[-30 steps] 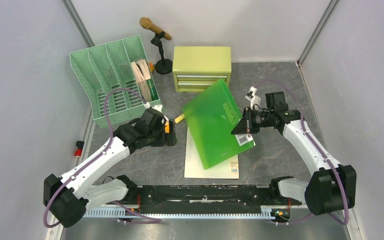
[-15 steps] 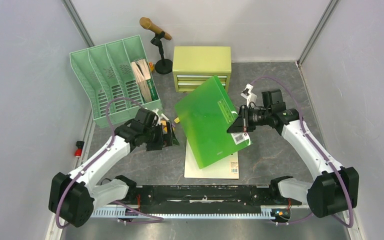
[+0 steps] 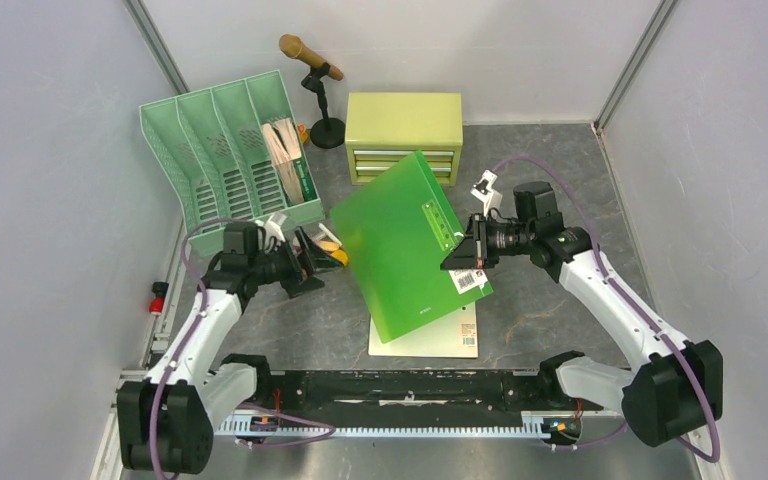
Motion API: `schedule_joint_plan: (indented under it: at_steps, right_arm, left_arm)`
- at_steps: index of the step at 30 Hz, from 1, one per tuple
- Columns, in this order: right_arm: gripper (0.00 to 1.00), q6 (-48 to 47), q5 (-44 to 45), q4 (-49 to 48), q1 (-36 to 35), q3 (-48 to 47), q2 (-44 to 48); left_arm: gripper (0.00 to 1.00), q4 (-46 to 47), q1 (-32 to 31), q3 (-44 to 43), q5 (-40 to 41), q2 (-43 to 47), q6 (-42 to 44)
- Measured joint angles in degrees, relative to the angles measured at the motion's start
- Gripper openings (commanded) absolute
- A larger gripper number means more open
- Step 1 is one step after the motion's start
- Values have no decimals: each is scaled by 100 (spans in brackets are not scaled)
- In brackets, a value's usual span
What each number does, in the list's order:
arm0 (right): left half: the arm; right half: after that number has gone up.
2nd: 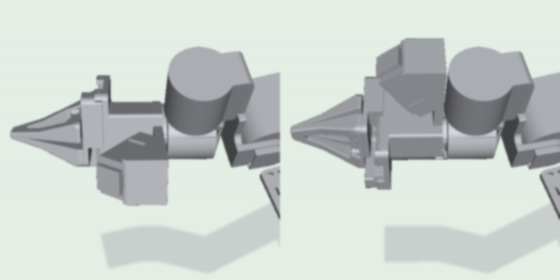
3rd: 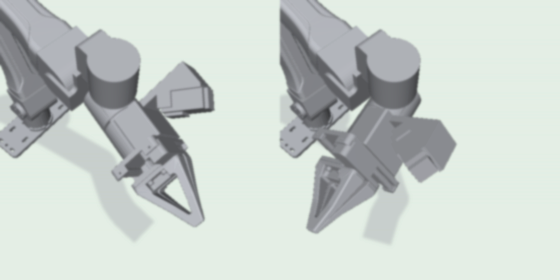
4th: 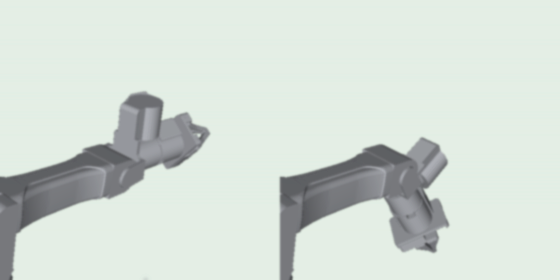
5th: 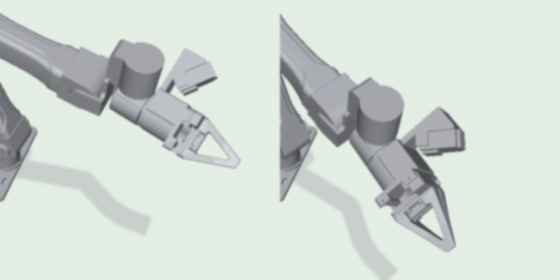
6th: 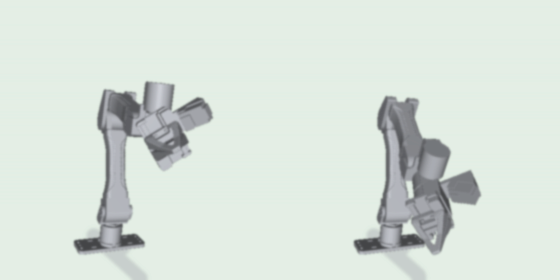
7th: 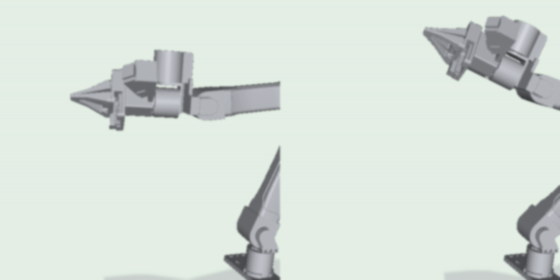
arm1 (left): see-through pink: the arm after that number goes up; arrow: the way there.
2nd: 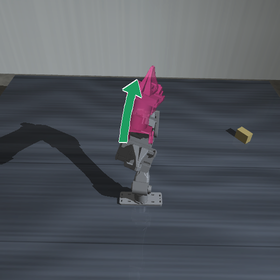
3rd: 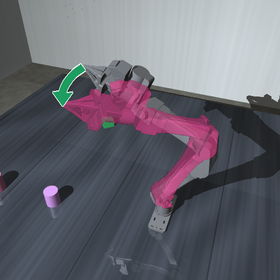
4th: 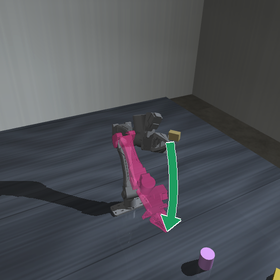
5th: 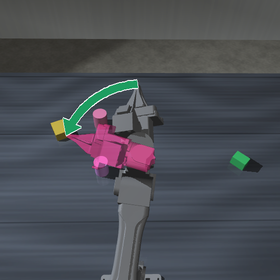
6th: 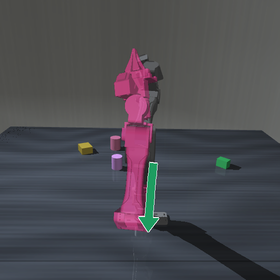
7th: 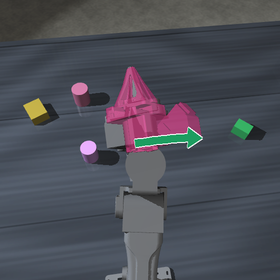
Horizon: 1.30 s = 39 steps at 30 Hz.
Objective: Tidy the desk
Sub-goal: Pick up the folder from the center of the board, then place the folder in the storage box.
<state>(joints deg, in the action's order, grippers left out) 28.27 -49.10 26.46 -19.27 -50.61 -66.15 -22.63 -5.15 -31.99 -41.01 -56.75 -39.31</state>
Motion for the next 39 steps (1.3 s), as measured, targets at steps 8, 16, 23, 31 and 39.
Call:
schedule_joint_plan:
  at_steps: [8, 16, 23, 31, 39]
  right_arm:
    - [0, 181, -197, -225, -13, 90, 151]
    - [0, 887, -518, -1023, -44, 354, 518]
    - [0, 1427, -627, -1600, -203, 398, 590]
    - [0, 1788, -671, -2004, -428, 398, 590]
    - [0, 2149, -684, -2527, -616, 483, 590]
  left_arm:
    - [100, 1021, 1259, 179, -1051, 356, -581]
    - [100, 1440, 1436, -48, -1375, 667, -852]
    - [100, 1808, 1436, -280, -1550, 667, -973]
    - [98, 2306, 1440, -289, -1611, 568, -1298]
    - [96, 3108, 1440, -232, -1609, 505, -1856]
